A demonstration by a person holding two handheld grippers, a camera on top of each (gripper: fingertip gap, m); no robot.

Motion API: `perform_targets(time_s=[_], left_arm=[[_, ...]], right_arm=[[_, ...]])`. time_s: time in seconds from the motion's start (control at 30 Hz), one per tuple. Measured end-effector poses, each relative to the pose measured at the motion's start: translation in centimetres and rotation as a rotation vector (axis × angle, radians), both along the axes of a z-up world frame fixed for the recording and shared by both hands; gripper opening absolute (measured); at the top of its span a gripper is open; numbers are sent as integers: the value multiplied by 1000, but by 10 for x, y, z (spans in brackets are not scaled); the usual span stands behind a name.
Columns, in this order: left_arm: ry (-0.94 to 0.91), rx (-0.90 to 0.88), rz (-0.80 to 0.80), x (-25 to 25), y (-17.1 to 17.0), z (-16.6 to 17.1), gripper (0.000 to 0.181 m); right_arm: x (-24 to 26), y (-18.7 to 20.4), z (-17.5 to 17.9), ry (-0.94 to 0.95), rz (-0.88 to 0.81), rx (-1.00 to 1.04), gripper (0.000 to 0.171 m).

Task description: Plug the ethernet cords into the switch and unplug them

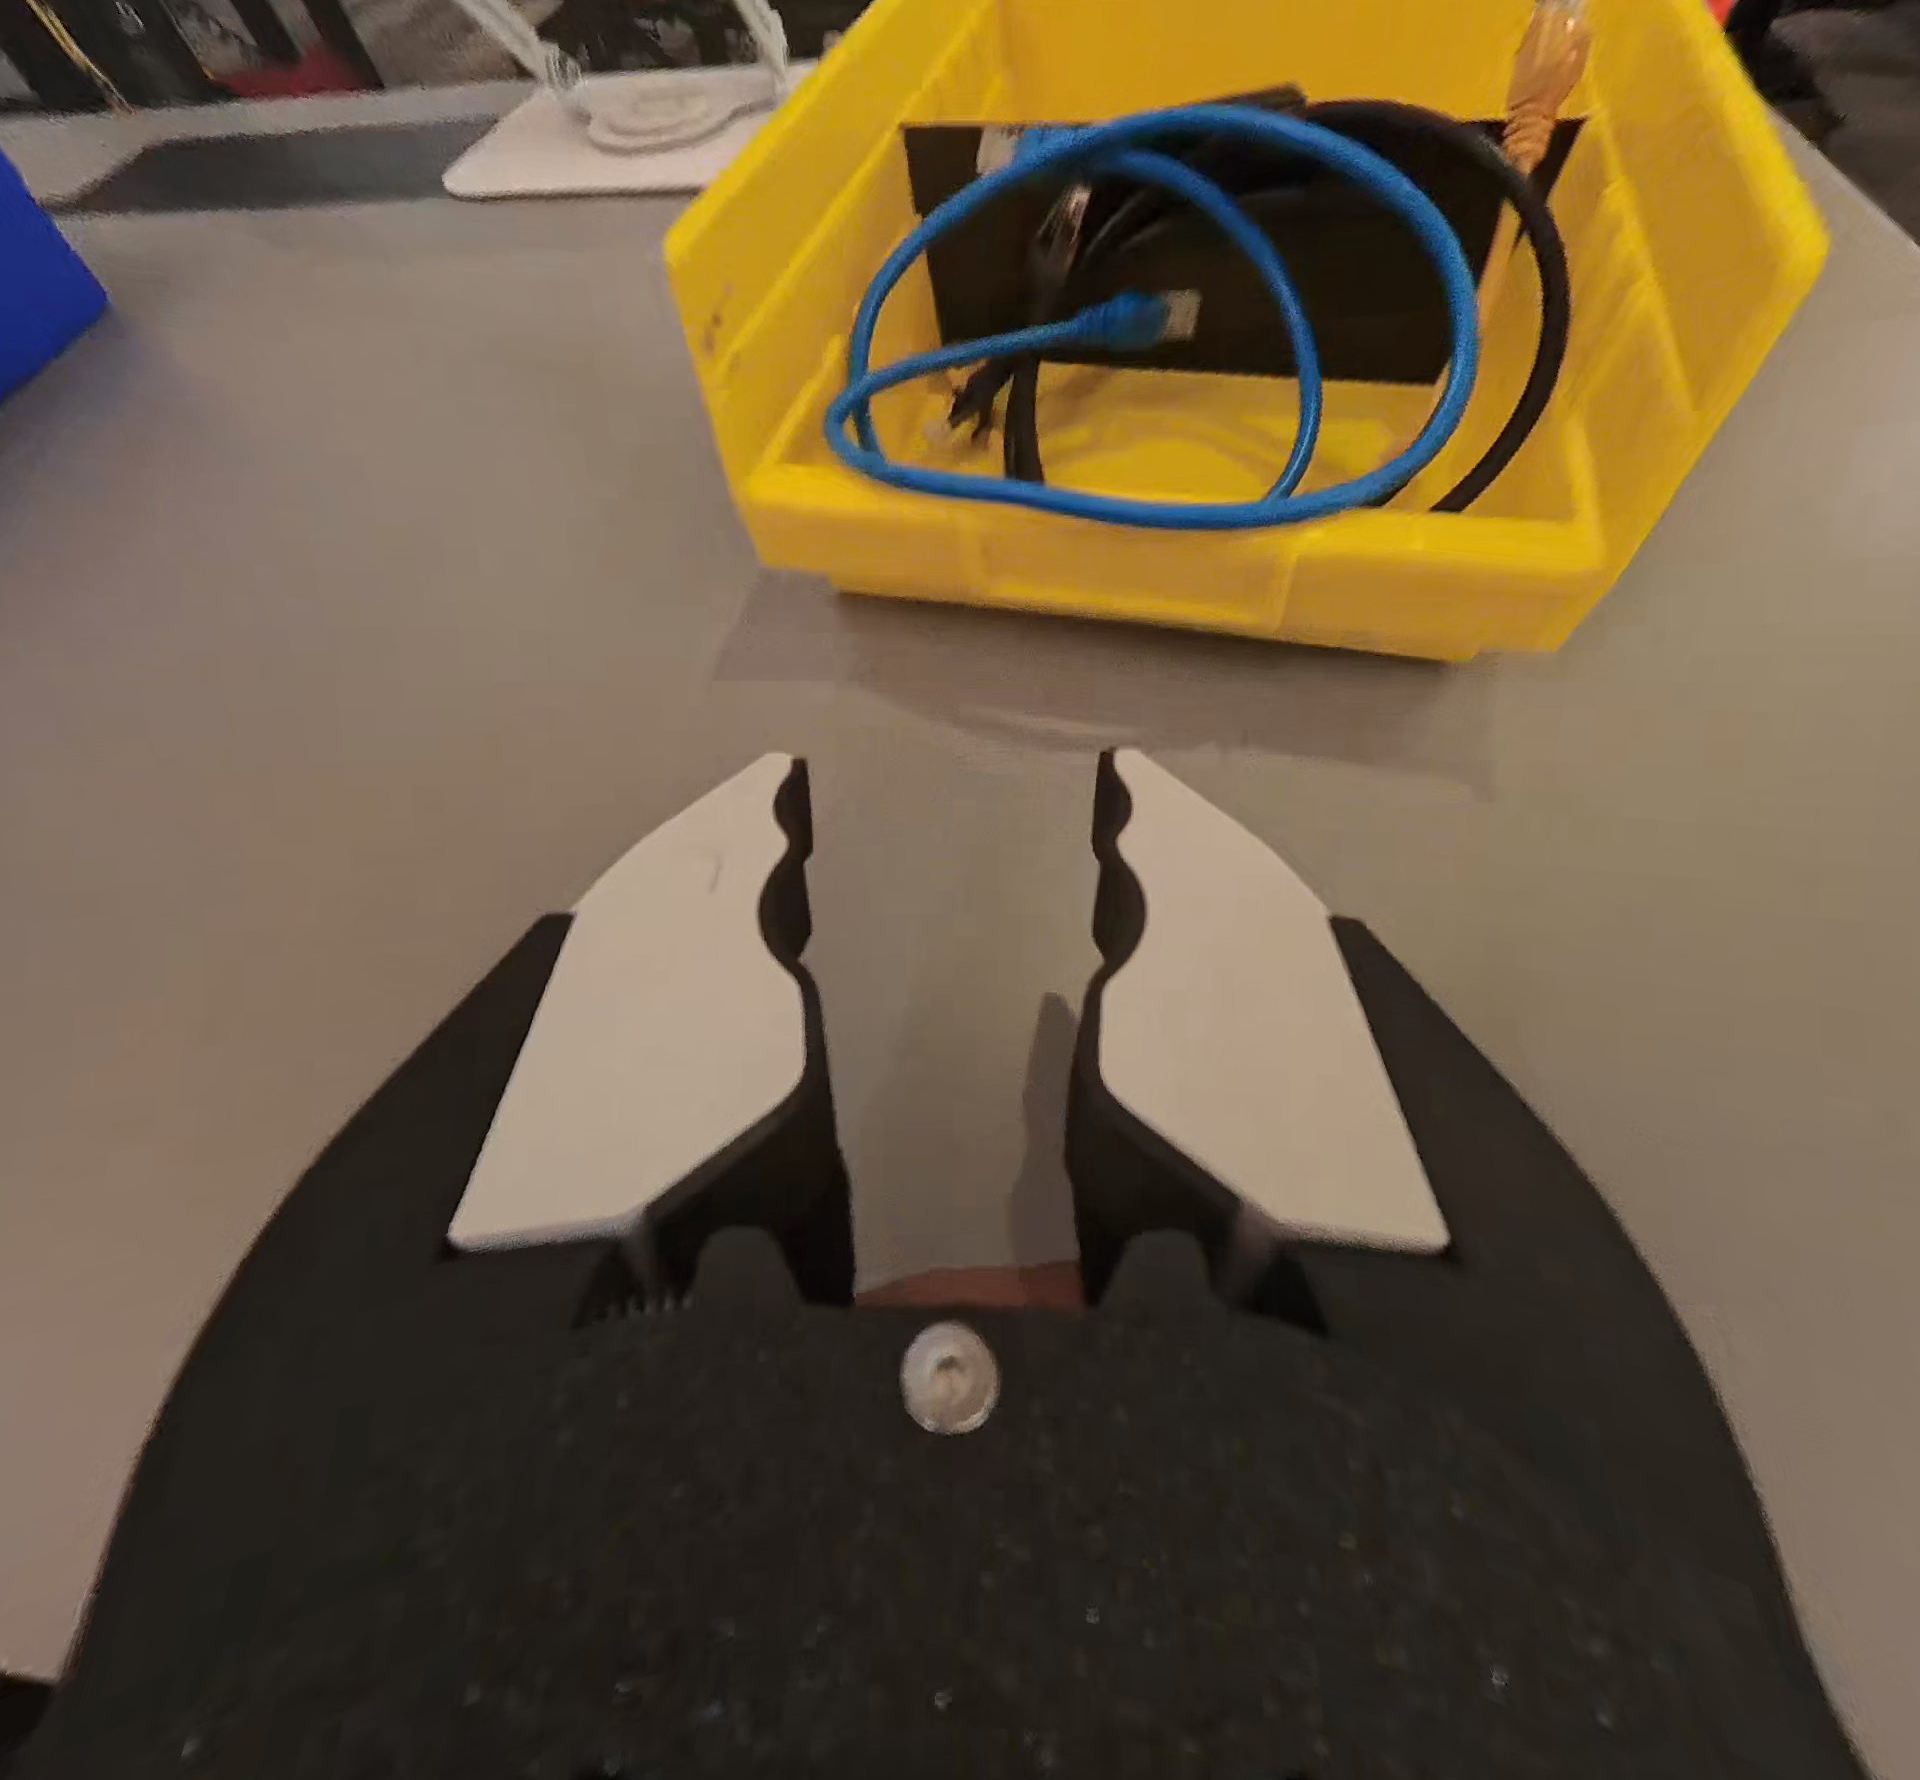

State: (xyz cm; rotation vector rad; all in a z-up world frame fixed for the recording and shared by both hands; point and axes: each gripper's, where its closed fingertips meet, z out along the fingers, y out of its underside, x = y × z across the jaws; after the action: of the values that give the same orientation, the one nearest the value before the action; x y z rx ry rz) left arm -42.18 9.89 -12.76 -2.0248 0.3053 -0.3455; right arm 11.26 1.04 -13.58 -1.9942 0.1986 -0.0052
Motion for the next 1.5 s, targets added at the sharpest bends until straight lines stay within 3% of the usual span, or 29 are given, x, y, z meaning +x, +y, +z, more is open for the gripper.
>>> perform_targets(time_s=[0.3, 0.53, 1.1, 1.3, 1.4, 1.5], left_arm=[[-85, -102, -64, 32, -10, -14, 40], [18, -62, -58, 28, -18, -12, 40], [-176, -110, -45, 21, -28, -9, 40], [-54, -130, -89, 33, -32, -24, 41], [42, -121, -102, 31, -43, -30, 41], [52, -95, -108, 30, -53, -22, 40]], right_arm=[[-12, 7, -13, -33, 38, -56, 58], [-6, 4, -8, -61, 21, -33, 56], [5, 7, -4, -37, 19, -10, 57], [-63, 61, 10, -110, 279, 43, 62], [-75, 99, 18, -121, 269, 74, 66], [-55, 130, 15, -157, 148, 20, 68]])
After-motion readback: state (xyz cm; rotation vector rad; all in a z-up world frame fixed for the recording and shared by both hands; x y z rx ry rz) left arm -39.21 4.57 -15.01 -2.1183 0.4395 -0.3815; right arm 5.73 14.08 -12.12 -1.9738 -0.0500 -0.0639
